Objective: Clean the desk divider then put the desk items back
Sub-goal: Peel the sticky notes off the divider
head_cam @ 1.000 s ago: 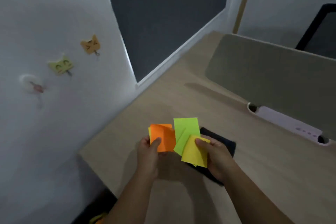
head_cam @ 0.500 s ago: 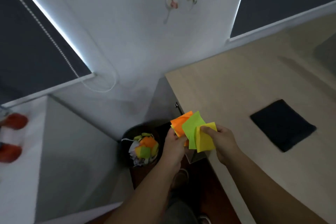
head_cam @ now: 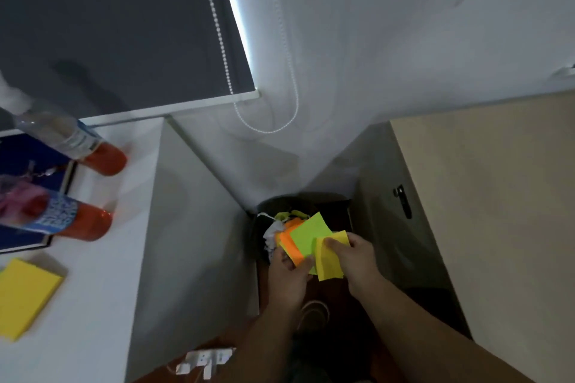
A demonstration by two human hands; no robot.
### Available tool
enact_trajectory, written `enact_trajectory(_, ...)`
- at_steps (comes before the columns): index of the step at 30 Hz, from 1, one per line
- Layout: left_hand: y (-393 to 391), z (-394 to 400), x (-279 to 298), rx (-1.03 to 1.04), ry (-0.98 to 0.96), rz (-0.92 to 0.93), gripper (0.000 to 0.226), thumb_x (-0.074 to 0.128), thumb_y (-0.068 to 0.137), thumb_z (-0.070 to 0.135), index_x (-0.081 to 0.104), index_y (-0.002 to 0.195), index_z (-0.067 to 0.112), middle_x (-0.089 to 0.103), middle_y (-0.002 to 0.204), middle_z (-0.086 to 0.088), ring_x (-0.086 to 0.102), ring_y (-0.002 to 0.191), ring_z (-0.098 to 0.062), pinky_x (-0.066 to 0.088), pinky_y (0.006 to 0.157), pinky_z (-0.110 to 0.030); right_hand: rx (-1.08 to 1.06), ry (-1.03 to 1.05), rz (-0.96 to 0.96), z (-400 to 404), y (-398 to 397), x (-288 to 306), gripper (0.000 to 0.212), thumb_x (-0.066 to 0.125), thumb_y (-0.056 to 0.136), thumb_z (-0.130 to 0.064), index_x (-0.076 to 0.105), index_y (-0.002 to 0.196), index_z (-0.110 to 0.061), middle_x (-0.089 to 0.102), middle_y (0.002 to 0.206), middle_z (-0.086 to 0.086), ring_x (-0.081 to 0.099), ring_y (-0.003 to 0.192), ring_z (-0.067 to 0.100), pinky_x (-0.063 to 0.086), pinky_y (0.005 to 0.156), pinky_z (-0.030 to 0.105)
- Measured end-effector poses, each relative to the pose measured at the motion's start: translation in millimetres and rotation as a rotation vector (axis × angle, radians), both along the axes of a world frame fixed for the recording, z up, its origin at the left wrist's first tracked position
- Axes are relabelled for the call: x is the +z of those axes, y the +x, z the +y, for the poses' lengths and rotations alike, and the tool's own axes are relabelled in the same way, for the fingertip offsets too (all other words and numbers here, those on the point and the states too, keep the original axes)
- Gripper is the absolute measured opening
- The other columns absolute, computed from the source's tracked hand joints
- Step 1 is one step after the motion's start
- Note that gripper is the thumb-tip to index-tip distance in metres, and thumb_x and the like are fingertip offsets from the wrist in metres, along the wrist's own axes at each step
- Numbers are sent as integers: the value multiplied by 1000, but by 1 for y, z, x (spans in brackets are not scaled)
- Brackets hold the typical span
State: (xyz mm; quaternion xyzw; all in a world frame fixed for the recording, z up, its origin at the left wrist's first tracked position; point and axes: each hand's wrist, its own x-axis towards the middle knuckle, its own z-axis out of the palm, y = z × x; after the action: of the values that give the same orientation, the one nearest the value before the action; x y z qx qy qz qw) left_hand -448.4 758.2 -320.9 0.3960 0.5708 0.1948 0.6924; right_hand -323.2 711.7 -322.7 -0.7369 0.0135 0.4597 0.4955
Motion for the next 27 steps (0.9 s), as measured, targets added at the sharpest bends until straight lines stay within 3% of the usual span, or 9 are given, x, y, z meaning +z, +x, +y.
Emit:
enact_trajectory(3,-4,30,-26,41,-40,36,25,65,83,-7,61,98,13,74,75,5,71,68,-9,57,56,-26,73,-18,31,25,-8,-28,29,74,80,-19,68,106,-7,70,101,11,67,91,26,57,76,39)
enact_trajectory(5,-11,50,-54,33,-62,99,24,72,79,4,64,101,8,73,81,-1,71,66,-7,55,52,-21,124,-49,45,38,-8,-41,42,75,79,-25,63,116,-10,66,111,9,64,97,24,55,80,37)
enact_trajectory(7,-18,69,-100,27,-92,191,59,78,63,29,62,116,8,72,101,-11,73,82,-19,58,58,-28,145,-100,64,47,-3,-56,50,73,81,-34,57,125,-17,60,120,7,59,107,24,51,91,41)
enact_trajectory(9,-27,84,-165,68,-119,241,71,78,56,37,60,120,13,70,107,-11,71,88,-26,61,64,-38,128,-126,84,49,5,-68,51,67,84,-40,53,129,-20,57,127,8,55,114,26,47,98,43)
enact_trajectory(11,-23,97,-171,70,-126,282,63,77,58,34,62,117,16,71,105,-10,71,88,-29,61,70,-47,103,-138,92,51,13,-78,48,61,89,-39,50,131,-19,56,127,8,54,113,26,48,90,38)
enact_trajectory(14,-11,110,-175,59,-109,242,30,73,76,19,68,105,15,72,97,-10,70,85,-31,60,74,-47,56,-161,82,49,23,-98,41,53,94,-34,50,131,-16,58,121,9,55,105,23,45,74,29)
enact_trajectory(18,-6,115,-203,31,-157,249,6,66,84,11,70,87,13,71,90,-11,66,85,-33,55,75,-47,24,-187,81,45,30,-128,35,47,97,-33,50,129,-18,59,116,8,56,104,28,43,82,36)
enact_trajectory(23,-16,112,-212,28,-199,340,15,57,88,11,59,80,-1,54,76,-21,47,62,-24,34,55,-28,13,-180,105,43,27,-159,34,43,98,-33,50,129,-19,59,116,10,55,93,22,43,69,31)
enact_trajectory(27,-27,101,-232,-76,-142,337,21,64,70,29,64,83,13,62,85,-14,58,79,-27,46,71,-41,29,-183,146,37,17,-154,35,43,99,-33,49,130,-18,59,113,9,55,95,23,43,80,35)
